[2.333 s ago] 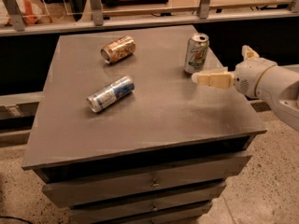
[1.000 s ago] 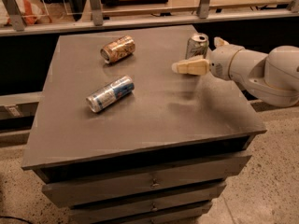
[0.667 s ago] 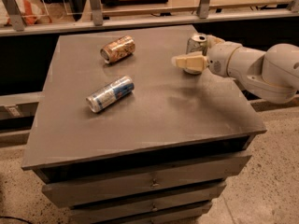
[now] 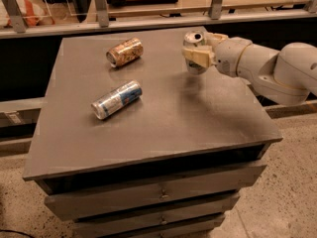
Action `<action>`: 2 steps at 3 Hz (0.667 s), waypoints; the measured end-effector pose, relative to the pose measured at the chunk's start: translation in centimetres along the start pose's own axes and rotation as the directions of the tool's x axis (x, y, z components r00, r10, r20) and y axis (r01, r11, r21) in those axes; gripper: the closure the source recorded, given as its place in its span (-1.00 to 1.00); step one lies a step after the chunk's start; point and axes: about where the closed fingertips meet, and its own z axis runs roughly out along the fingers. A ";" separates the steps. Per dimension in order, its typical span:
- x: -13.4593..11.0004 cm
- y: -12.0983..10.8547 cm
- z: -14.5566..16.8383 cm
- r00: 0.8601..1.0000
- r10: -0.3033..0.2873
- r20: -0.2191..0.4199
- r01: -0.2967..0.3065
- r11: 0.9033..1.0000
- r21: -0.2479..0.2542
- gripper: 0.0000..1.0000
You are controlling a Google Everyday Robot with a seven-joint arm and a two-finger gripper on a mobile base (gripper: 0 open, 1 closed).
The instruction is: Pick 7up can
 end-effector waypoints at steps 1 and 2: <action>-4.8 2.1 -0.4 0.995 -0.024 0.101 0.028 0.999 -0.044 0.76; -9.5 5.2 -0.8 0.986 0.010 0.168 0.014 0.990 -0.138 1.00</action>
Offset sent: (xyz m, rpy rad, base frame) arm -0.0696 0.0705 0.1326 0.2000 -0.0817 0.2591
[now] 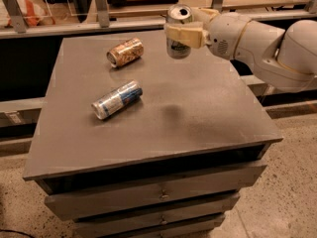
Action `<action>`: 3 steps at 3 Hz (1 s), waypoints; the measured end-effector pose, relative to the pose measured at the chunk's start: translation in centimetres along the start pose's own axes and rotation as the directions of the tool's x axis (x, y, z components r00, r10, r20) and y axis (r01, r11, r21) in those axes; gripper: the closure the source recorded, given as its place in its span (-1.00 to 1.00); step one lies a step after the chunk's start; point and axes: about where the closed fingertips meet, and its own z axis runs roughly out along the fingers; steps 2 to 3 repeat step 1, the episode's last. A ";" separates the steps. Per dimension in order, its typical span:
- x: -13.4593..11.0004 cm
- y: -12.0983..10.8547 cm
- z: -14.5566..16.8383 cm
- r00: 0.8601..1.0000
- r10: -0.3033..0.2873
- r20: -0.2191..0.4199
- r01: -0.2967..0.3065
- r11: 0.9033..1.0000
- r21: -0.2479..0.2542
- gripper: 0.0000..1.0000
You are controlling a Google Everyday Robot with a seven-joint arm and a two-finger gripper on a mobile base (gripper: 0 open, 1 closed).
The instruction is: Pick 7up can
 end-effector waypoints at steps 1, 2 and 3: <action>0.0 0.0 0.0 1.000 0.000 0.000 0.000 1.000 0.000 1.00; 0.0 0.0 0.0 1.000 0.000 0.000 0.000 1.000 0.000 1.00; 0.0 0.0 0.0 1.000 0.000 0.000 0.000 1.000 0.000 1.00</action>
Offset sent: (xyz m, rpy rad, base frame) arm 0.0000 0.0000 0.0000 0.0000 0.0000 0.0000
